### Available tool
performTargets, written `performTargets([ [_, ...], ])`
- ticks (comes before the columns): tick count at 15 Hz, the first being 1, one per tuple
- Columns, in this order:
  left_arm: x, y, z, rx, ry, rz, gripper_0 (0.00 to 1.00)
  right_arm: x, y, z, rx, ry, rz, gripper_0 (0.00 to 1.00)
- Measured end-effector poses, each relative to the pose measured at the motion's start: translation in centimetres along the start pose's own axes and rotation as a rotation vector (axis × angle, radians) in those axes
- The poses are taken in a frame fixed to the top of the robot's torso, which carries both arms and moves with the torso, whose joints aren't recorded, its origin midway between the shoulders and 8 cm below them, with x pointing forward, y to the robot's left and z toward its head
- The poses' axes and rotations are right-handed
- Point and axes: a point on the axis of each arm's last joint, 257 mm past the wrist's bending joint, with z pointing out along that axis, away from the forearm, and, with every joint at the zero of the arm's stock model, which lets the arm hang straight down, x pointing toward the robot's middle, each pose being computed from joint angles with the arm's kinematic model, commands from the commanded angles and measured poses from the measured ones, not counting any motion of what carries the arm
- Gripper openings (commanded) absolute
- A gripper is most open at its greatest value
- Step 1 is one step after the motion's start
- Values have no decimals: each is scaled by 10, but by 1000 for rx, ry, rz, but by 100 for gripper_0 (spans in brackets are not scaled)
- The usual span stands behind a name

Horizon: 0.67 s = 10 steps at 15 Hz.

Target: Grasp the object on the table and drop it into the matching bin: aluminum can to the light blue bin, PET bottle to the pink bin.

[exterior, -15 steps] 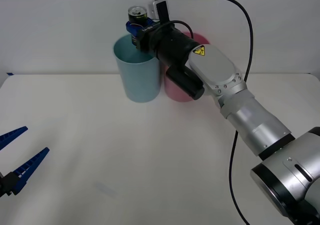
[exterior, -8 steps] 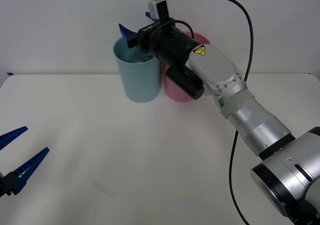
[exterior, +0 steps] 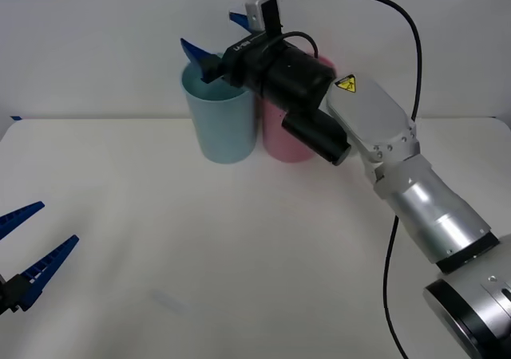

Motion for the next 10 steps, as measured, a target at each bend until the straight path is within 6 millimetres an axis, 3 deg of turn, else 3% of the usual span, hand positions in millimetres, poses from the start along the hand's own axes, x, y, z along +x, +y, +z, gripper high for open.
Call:
performTargets([
  [2, 0, 0, 0, 0, 0, 0, 100, 6, 15, -27, -46, -1, 25, 100],
  [5, 0, 0, 0, 0, 0, 0, 100, 21, 25, -83, -87, 21, 52, 100],
  [10, 0, 0, 0, 0, 0, 0, 100, 42, 11, -196, -108, 105, 55, 100],
])
